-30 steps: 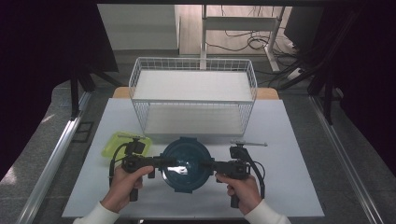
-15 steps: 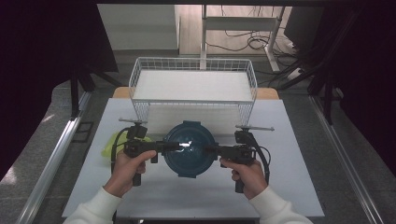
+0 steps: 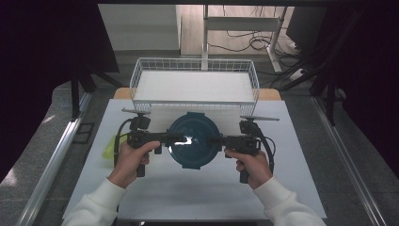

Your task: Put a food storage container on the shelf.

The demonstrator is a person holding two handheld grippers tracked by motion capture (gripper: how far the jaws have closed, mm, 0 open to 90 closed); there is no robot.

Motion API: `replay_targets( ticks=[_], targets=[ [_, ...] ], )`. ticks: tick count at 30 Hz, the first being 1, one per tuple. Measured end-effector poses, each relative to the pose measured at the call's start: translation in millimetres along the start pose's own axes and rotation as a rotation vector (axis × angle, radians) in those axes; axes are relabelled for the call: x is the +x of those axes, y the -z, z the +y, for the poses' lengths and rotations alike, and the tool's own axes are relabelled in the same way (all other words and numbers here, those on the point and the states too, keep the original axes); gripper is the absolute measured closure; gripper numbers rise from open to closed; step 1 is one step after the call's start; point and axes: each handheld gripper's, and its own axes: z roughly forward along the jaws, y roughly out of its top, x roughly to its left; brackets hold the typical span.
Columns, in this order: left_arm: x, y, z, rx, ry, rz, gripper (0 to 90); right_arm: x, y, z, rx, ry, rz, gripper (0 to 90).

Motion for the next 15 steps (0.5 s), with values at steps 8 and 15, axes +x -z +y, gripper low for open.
replay_targets(
  ticks=[8,15],
  targets=[
    [1.9,0.1,12.1,-0.01,-0.001,-0.005,37.4,2.1,-0.8,15.7,0.002,0.015,-0.007,39.9],
    [-1.5,2.2,25.1,-0.017,-0.012,-0.007,37.5,6.4,1.3,29.7,-0.003,0.031,-0.009,39.9]
  ],
)
